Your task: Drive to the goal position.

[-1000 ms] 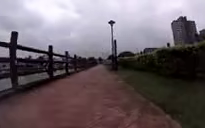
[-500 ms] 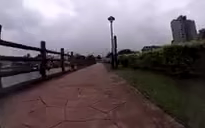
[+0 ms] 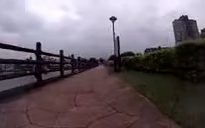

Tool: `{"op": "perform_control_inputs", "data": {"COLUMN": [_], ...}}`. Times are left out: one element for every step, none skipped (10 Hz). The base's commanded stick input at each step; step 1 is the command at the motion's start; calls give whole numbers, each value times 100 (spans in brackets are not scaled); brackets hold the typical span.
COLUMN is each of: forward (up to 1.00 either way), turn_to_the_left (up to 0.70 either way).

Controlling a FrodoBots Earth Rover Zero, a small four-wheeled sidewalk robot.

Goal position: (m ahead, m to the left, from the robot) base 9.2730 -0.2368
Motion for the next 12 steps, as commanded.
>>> {"op": "perform_control_inputs", "data": {"forward": [100,100,100,100,100,100,100,100,100,100,100,100], "turn_to_the_left": [0,0,0,0,0,0,0,0,0,0,0,0]}}
